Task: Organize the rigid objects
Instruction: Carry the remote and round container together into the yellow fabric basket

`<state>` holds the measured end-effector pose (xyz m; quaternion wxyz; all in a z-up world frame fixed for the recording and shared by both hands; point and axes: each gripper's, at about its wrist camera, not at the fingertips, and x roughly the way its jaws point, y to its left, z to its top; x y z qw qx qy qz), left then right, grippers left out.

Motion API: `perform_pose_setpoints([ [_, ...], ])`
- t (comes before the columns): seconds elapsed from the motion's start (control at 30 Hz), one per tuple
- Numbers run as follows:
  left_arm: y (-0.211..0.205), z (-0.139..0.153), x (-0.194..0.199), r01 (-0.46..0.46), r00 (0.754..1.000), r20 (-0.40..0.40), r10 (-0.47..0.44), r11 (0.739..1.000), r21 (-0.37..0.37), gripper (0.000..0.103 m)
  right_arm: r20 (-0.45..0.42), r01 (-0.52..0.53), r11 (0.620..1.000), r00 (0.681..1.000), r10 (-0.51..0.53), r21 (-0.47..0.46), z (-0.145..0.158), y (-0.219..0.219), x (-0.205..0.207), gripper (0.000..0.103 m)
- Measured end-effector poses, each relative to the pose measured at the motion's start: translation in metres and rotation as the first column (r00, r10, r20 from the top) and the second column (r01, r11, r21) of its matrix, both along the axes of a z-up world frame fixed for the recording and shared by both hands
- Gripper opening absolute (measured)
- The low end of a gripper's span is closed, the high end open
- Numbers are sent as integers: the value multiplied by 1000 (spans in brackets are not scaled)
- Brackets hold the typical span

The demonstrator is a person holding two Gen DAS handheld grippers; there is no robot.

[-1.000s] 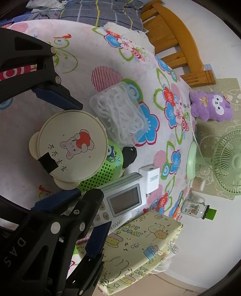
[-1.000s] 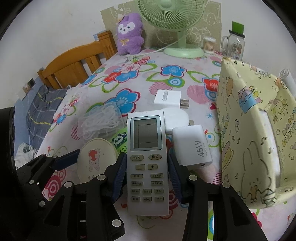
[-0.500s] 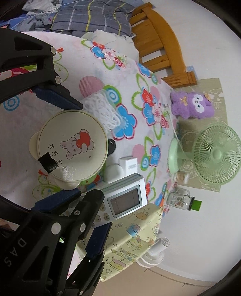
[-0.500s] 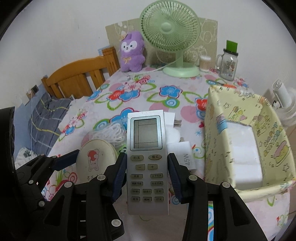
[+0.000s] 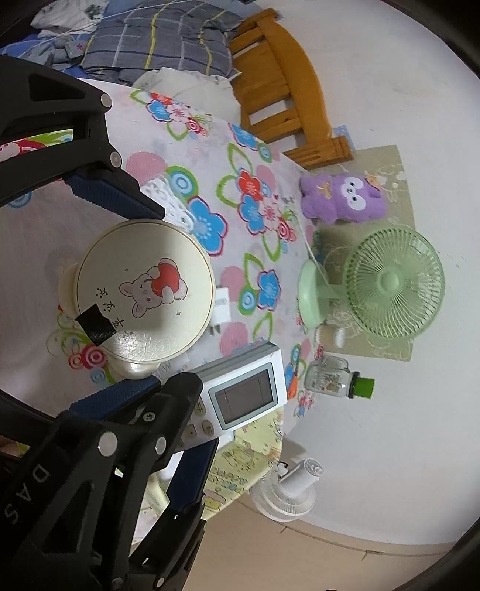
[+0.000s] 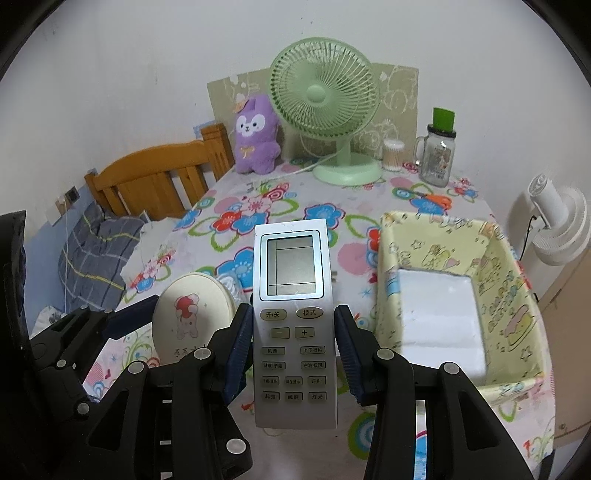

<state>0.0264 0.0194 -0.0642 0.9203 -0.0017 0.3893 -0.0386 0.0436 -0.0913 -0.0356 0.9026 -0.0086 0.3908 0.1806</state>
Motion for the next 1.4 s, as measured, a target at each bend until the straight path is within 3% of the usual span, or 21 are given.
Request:
perform_pose_setpoints([
  [0.57, -57, 19, 19, 67, 997, 26, -67, 998, 15, 85, 27, 86, 996, 996, -86, 23, 17, -58, 10, 48],
  [1.4, -137, 4, 63, 179, 983, -39, -179, 984, 0, 85, -23, 209, 978, 978, -209, 12, 4, -139, 44, 48],
])
